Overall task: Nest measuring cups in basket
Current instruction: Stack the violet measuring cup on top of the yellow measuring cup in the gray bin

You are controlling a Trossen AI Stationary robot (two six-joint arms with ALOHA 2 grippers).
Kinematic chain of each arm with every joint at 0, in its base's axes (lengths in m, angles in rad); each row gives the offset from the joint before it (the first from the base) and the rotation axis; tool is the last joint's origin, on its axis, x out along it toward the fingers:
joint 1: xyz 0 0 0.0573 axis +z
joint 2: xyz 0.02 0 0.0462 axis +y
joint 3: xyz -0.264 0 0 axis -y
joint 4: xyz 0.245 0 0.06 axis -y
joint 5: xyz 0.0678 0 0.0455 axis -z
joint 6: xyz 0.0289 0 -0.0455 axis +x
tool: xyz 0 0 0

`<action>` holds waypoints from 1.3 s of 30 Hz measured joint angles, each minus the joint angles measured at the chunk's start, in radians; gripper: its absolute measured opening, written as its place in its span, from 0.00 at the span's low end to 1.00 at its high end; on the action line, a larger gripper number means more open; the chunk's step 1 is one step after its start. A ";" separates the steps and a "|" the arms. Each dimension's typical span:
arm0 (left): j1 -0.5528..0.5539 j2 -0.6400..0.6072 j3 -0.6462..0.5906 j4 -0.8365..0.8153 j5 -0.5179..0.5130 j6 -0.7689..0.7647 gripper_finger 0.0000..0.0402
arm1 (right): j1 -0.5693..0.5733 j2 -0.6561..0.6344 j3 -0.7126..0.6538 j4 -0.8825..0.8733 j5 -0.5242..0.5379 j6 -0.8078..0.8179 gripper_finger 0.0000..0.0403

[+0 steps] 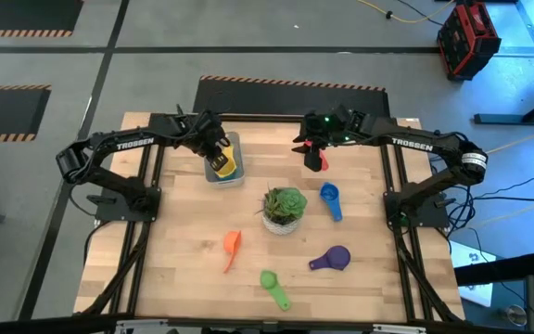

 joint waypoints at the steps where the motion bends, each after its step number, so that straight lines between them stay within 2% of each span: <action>1: 0.000 0.000 0.000 0.000 -0.002 0.000 0.19 | 0.000 0.000 0.000 0.000 0.000 0.000 0.36; 12: 0.000 0.000 0.000 0.000 -0.033 -0.001 0.30 | 0.000 0.000 0.000 0.000 0.000 0.000 0.36; 33: 0.000 0.000 0.000 0.020 -0.033 -0.004 0.30 | 0.000 0.000 0.000 0.003 0.000 0.006 0.37; 36: 0.000 0.000 0.000 0.020 -0.033 -0.004 0.30 | 0.000 0.000 0.000 0.003 0.000 0.015 0.39; 39: 0.000 0.000 0.000 0.020 -0.033 -0.004 0.30 | 0.000 0.000 0.000 0.005 0.000 0.035 0.46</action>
